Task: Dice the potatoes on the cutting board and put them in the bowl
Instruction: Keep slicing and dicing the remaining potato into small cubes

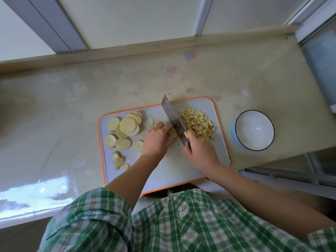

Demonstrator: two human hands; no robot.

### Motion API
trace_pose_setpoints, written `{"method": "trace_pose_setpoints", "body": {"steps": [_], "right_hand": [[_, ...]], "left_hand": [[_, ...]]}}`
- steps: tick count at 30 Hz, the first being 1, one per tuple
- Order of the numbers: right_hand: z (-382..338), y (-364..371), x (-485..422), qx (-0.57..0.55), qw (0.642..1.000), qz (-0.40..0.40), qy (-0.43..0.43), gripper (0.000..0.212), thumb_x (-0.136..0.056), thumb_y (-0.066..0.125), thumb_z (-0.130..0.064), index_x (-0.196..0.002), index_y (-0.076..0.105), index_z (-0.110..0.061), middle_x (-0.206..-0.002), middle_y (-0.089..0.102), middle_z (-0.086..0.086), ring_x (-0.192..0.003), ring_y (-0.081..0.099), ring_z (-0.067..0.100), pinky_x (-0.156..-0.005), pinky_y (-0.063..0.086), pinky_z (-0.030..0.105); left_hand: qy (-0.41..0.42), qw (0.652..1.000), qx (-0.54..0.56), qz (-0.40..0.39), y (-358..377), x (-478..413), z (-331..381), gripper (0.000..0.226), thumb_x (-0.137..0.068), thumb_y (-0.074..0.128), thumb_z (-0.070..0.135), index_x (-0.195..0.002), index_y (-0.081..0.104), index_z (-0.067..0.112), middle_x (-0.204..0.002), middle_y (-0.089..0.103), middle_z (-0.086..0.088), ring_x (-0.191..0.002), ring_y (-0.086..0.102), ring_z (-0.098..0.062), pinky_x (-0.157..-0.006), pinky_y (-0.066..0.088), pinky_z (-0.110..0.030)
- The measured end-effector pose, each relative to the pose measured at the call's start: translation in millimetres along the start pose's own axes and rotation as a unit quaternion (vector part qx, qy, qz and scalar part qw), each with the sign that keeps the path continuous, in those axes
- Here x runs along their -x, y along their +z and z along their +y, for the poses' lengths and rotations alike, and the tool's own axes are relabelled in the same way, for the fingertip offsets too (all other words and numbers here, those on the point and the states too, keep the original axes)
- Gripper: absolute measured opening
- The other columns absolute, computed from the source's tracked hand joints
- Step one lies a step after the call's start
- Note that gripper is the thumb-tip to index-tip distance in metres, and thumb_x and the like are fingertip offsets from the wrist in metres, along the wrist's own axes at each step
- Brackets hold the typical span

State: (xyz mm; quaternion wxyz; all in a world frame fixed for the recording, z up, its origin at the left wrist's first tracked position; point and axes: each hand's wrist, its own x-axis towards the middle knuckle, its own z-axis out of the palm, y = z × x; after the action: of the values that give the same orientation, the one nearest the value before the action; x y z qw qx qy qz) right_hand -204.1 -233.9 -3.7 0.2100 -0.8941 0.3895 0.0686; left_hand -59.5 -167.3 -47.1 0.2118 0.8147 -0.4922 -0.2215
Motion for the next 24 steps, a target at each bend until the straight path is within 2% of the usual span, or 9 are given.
{"method": "trace_pose_setpoints", "body": {"steps": [2,6,15,20,24], "right_hand": [[0.8,-0.1,1.1,-0.004,1.0,0.002,-0.001,0.015,-0.093,0.045,-0.016,-0.107,0.045,-0.011,-0.057,0.037,-0.005,-0.052,0.039,0.024,-0.043,0.014,0.028],[0.5,-1.0,2.8,-0.016,1.0,0.004,-0.005,0.013,-0.093,0.045,-0.016,-0.104,0.044,-0.01,-0.058,0.04,-0.003,-0.053,0.039,0.024,-0.047,0.021,0.033],[-8.2,4.3,-0.7,-0.017,1.0,-0.004,0.001,0.008,-0.093,0.044,-0.016,-0.099,0.04,-0.014,-0.062,0.041,-0.001,-0.064,0.054,0.034,-0.054,0.024,0.034],[-10.7,12.2,-0.4,-0.008,1.0,-0.006,-0.006,0.021,-0.094,0.043,-0.015,-0.114,0.044,-0.008,-0.068,0.051,0.006,-0.067,0.058,0.035,-0.055,0.027,0.034],[-11.6,17.0,-2.3,-0.01,1.0,0.008,-0.006,0.022,-0.093,0.046,-0.014,-0.113,0.046,-0.007,-0.069,0.059,0.01,-0.065,0.06,0.037,-0.055,0.028,0.033]], "left_hand": [[-0.002,1.0,-0.002,-0.001,0.4,-0.2,0.1,0.034,-0.08,0.074,0.025,-0.111,0.066,0.012,-0.094,0.057,-0.008,-0.081,0.06,-0.03,-0.068,0.049,-0.039],[-0.001,1.0,-0.005,0.001,0.8,0.7,-0.4,0.034,-0.08,0.073,0.024,-0.111,0.065,0.011,-0.095,0.058,-0.009,-0.082,0.06,-0.031,-0.069,0.049,-0.04],[-0.013,1.0,0.003,0.014,2.8,-0.6,-1.1,0.028,-0.076,0.075,0.019,-0.1,0.066,0.008,-0.09,0.059,-0.01,-0.079,0.059,-0.031,-0.066,0.045,-0.038],[-0.012,1.0,0.015,0.019,5.5,-1.9,-2.5,0.02,-0.073,0.076,0.016,-0.088,0.067,0.007,-0.08,0.056,-0.008,-0.069,0.057,-0.032,-0.058,0.043,-0.036],[-0.014,0.999,0.021,0.019,5.6,-1.8,-2.7,0.02,-0.073,0.077,0.015,-0.087,0.066,0.006,-0.081,0.056,-0.009,-0.069,0.057,-0.032,-0.059,0.043,-0.035]]}}
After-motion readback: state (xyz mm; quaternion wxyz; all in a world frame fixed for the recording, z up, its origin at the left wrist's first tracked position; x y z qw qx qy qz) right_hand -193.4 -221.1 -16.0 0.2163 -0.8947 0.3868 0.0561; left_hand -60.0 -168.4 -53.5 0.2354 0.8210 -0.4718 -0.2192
